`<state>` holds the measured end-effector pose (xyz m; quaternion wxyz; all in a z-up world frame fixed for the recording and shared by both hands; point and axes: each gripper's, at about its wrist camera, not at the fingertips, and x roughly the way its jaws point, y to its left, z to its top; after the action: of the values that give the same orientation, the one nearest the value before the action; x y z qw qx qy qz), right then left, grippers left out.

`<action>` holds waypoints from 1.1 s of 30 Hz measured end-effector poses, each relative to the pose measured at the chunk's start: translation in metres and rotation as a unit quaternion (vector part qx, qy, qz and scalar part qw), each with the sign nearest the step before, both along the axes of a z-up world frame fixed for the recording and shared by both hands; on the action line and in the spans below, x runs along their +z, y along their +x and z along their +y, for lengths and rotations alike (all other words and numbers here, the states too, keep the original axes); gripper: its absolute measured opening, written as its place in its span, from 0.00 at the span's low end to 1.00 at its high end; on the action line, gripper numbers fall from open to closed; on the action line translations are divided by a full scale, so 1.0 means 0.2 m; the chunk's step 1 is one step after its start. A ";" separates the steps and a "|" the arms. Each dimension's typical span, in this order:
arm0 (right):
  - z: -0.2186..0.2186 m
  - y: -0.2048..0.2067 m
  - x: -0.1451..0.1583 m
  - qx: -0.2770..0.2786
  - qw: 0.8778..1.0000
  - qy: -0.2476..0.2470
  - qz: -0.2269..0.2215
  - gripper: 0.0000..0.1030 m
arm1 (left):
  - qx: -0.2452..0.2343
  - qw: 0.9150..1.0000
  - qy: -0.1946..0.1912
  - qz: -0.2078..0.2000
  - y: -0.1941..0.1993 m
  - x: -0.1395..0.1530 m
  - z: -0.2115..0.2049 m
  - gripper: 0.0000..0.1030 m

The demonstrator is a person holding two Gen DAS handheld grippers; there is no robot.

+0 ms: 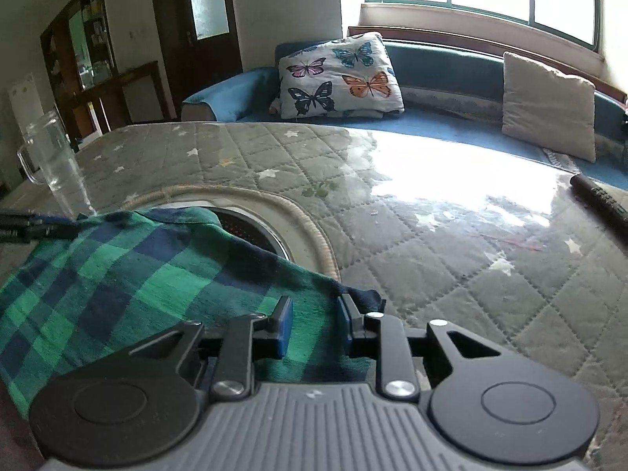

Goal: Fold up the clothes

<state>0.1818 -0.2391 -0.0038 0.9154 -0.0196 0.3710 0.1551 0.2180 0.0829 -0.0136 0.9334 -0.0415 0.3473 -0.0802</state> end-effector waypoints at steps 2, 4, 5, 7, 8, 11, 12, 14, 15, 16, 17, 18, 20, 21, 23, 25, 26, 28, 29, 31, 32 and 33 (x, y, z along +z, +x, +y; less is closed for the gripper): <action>-0.01 0.00 -0.01 -0.002 1.000 -0.001 -0.001 0.24 | 0.008 1.000 0.005 -0.001 0.02 -0.02 -0.01 0.36; -0.02 0.00 -0.01 -0.003 1.000 0.001 -0.002 0.24 | 0.015 1.000 0.003 0.000 0.04 -0.03 0.00 0.36; -0.02 0.00 -0.01 -0.002 1.000 -0.002 -0.003 0.24 | 0.018 1.000 -0.002 0.000 0.03 -0.03 0.01 0.36; -0.01 0.00 0.00 0.000 1.000 -0.009 -0.006 0.24 | 0.026 1.000 -0.007 -0.004 0.01 -0.01 0.03 0.36; 0.00 -0.01 0.01 0.001 1.000 -0.016 -0.009 0.24 | 0.031 0.999 -0.008 -0.006 -0.01 0.00 0.05 0.38; 0.05 -0.05 0.05 0.010 0.999 -0.034 -0.021 0.26 | 0.047 0.999 -0.013 -0.011 -0.09 0.05 0.10 0.48; 0.07 -0.06 0.06 0.014 0.999 -0.038 -0.025 0.30 | 0.051 0.999 -0.011 -0.012 -0.12 0.06 0.12 0.54; 0.11 -0.11 0.10 0.026 0.998 -0.043 -0.030 0.35 | 0.059 0.998 -0.008 -0.014 -0.19 0.09 0.14 0.62; 0.14 -0.13 0.12 0.036 0.998 -0.045 -0.034 0.35 | 0.063 0.998 -0.006 -0.013 -0.22 0.09 0.16 0.68; 0.17 -0.17 0.13 0.048 0.997 -0.048 -0.039 0.38 | 0.067 0.998 -0.004 -0.013 -0.26 0.10 0.16 0.71; 0.22 -0.21 0.16 0.062 0.996 -0.051 -0.044 0.42 | 0.071 0.997 -0.003 -0.013 -0.29 0.11 0.17 0.78; 0.26 -0.24 0.17 0.076 0.995 -0.052 -0.047 0.43 | 0.073 0.997 -0.004 -0.014 -0.32 0.12 0.18 0.84; 0.35 -0.32 0.21 0.108 0.991 -0.053 -0.052 0.47 | 0.079 0.997 -0.006 -0.019 -0.39 0.13 0.20 0.94; 0.41 -0.36 0.22 0.125 0.989 -0.055 -0.053 0.47 | 0.082 0.996 -0.007 -0.021 -0.42 0.13 0.21 1.00; 0.53 -0.43 0.23 0.162 0.984 -0.059 -0.056 0.48 | 0.088 0.996 -0.010 -0.024 -0.48 0.14 0.23 1.00; 0.65 -0.51 0.24 0.201 0.976 -0.062 -0.057 0.48 | 0.096 0.995 -0.018 -0.024 -0.54 0.15 0.25 1.00; 0.72 -0.55 0.24 0.220 0.972 -0.065 -0.059 0.48 | 0.101 0.994 -0.024 -0.024 -0.56 0.15 0.27 1.00; 0.86 -0.62 0.24 0.258 0.961 -0.071 -0.064 0.48 | 0.108 0.993 -0.031 -0.023 -0.61 0.15 0.29 1.00; 0.92 -0.65 0.24 0.274 0.957 -0.073 -0.067 0.48 | 0.112 0.993 -0.031 -0.024 -0.63 0.15 0.30 1.00; 1.04 -0.68 0.23 0.294 0.950 -0.075 -0.070 0.46 | 0.117 0.992 -0.035 -0.025 -0.67 0.15 0.32 1.00; 1.09 -0.69 0.22 0.300 0.948 -0.077 -0.072 0.46 | 0.119 0.992 -0.038 -0.025 -0.70 0.15 0.33 1.00; 1.13 -0.70 0.21 0.302 0.947 -0.080 -0.076 0.45 | 0.122 0.991 -0.041 -0.026 -0.72 0.15 0.35 1.00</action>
<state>0.0428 -0.0124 0.0376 0.8463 -0.2154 0.2885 0.3927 0.0748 0.1519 0.0174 0.9424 -0.1191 0.3121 0.0189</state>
